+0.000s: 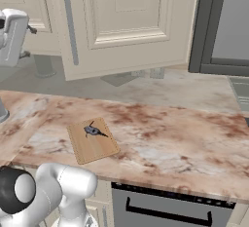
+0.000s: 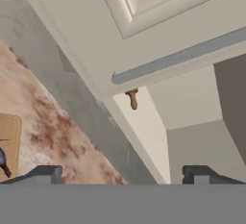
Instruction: Open the cabinet, retrieve the rolling pin, and place it next to the meat on the cutting board to prepare for tenderizing.
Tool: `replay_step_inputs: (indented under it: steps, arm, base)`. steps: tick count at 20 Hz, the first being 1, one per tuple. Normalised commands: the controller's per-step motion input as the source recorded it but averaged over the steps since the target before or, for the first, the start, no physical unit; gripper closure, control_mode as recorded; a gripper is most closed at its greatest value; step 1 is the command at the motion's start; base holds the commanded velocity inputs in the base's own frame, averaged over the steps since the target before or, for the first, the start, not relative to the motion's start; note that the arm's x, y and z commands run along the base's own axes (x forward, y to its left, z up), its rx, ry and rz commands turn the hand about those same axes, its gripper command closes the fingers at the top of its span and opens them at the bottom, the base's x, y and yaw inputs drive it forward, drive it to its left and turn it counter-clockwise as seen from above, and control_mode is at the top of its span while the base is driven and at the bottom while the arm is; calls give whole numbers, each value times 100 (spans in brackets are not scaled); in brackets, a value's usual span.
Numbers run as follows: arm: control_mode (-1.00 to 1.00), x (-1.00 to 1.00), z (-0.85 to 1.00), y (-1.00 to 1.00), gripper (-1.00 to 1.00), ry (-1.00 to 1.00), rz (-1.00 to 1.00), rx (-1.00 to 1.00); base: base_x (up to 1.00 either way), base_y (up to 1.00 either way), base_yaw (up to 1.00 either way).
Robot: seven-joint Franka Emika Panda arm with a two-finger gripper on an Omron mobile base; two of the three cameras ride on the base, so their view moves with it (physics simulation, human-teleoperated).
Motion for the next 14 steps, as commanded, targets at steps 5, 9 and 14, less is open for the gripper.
replay_step_inputs:
  steps: [5, 9, 14]
  arm:
    - [-100, 13, -11, -30, -100, 0, 0, -9]
    - [-100, 1, -14, -35, -100, 0, 0, -6]
    - [-100, 19, -8, -27, -100, 1, 0, -5]
  base:
    - [0, 0, 0]
    - [0, 0, 0]
    - [0, 0, 0]
